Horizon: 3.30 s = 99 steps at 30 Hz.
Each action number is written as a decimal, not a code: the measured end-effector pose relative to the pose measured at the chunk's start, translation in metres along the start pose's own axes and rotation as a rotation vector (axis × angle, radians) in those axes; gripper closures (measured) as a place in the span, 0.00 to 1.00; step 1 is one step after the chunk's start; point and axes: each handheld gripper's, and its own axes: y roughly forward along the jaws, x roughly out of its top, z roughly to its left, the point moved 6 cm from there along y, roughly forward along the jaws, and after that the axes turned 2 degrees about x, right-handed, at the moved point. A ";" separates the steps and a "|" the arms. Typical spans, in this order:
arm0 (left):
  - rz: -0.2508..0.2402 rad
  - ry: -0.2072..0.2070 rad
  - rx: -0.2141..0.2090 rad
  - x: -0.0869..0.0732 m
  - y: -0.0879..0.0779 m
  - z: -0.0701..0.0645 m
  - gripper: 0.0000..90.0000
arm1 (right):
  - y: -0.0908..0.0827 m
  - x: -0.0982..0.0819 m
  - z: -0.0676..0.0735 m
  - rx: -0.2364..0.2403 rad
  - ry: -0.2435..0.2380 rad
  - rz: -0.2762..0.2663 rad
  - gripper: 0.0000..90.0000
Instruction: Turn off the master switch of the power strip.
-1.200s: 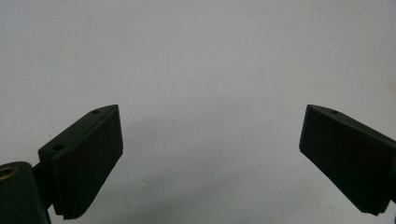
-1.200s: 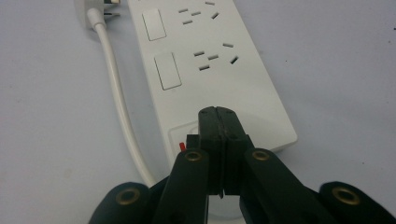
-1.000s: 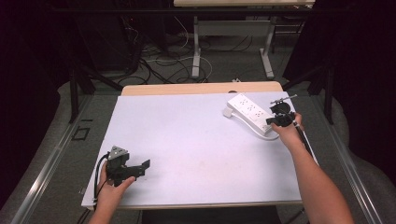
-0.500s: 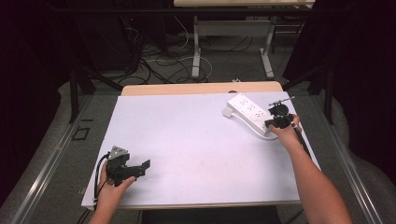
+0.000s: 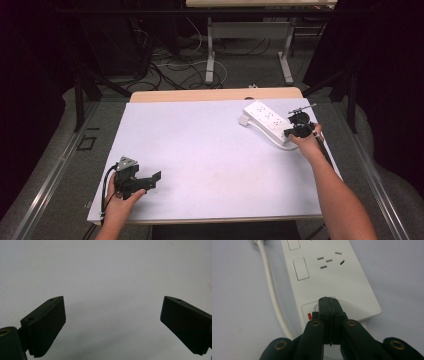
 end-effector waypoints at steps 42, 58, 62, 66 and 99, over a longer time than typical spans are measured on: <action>0.006 0.001 0.002 0.000 0.000 0.000 0.07 | -0.006 0.003 0.000 0.009 0.053 -0.044 0.60; -0.009 0.001 0.010 0.001 0.001 0.000 0.07 | -0.003 0.004 0.000 -0.028 0.083 -0.052 0.16; 0.010 0.008 0.001 0.000 0.000 0.000 0.07 | -0.003 0.004 0.002 -0.040 0.097 -0.044 0.07; -0.005 0.006 0.010 0.001 0.001 0.000 0.07 | -0.003 0.006 0.003 -0.041 0.096 -0.057 0.00; -0.009 0.015 0.031 0.002 -0.002 0.002 0.04 | -0.016 0.010 0.009 -0.059 0.086 -0.096 0.00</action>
